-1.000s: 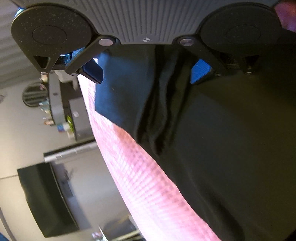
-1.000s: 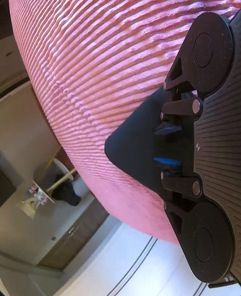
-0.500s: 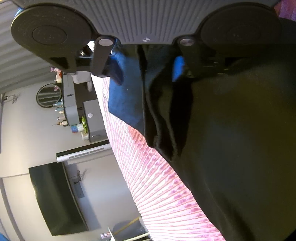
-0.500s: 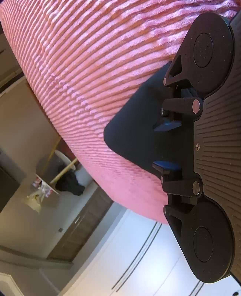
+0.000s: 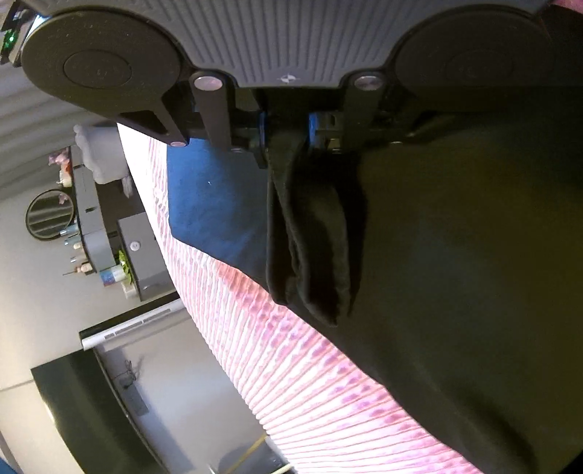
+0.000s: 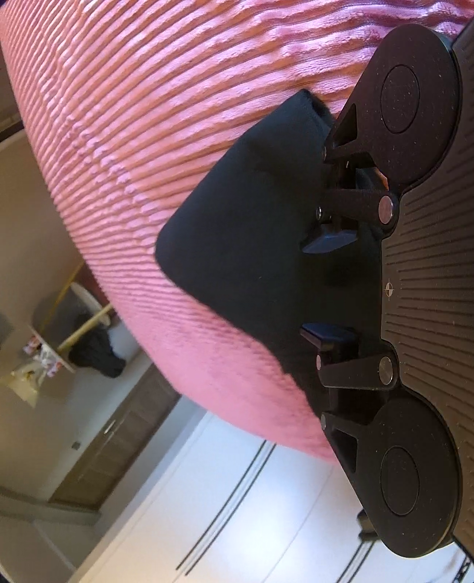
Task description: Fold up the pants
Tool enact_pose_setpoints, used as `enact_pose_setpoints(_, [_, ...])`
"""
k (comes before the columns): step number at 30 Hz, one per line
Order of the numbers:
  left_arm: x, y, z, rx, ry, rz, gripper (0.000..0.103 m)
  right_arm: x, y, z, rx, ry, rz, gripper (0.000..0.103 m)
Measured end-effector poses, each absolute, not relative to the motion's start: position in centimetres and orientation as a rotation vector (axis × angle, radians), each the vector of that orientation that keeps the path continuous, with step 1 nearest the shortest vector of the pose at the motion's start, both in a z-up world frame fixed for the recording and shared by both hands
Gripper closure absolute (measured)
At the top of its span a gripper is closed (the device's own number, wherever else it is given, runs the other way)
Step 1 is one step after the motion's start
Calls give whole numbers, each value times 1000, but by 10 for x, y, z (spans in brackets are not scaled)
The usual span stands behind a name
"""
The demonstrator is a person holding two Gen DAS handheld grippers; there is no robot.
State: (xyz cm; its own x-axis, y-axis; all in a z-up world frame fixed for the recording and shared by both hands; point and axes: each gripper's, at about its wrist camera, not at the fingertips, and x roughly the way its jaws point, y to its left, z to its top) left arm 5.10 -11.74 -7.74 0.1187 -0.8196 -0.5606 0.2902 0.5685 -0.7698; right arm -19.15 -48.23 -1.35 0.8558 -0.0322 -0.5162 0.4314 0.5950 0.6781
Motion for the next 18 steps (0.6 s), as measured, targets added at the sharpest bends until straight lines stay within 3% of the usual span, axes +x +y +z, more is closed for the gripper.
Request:
enact_pose_setpoints(5, [52,-82,-66,-731,1081,-902,90,-204,-490,-6,941,373,-257,53])
enact_pose_setpoints(9, [46,-33,-40,-786,897,-880,91,-211,-493,0,986,293,-154,50])
enact_pose_setpoints(14, [27,9,-8,-440,694,-679,88,-203,-489,1,946,340,-139,46])
enact_pose_setpoints(16, [28,18,-14,-387,722,-582,85,-196,-487,-1,937,372,-145,46])
enact_pose_setpoints(18, [38,41,-28,-549,762,-535,82,-191,-487,-1,923,390,-142,46])
